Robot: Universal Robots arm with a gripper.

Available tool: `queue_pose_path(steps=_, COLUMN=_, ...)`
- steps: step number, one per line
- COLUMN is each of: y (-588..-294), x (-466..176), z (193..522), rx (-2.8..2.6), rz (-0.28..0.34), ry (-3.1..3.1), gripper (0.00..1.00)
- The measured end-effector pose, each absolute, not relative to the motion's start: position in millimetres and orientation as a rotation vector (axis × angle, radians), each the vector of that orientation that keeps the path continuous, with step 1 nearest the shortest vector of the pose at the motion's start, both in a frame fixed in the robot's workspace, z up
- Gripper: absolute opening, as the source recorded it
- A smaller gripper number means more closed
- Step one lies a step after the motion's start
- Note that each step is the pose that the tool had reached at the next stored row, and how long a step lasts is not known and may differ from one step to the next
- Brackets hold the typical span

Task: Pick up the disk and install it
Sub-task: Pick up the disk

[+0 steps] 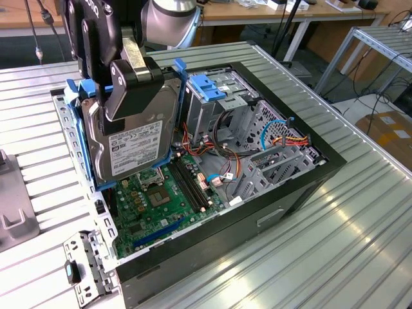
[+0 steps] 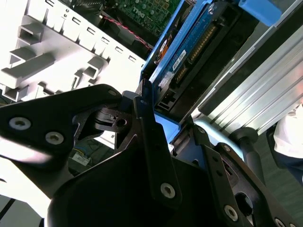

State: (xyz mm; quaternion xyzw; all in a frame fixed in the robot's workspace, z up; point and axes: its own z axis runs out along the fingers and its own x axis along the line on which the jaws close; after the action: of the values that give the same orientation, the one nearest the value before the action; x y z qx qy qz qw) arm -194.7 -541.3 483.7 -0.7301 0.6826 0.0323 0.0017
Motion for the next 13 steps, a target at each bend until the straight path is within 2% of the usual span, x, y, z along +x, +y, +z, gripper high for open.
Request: queue_pose_path(steps=13, y=-541.3, x=-189.2, z=483.5, rx=-2.291, rz=0.101, ry=2.142, gripper=0.37)
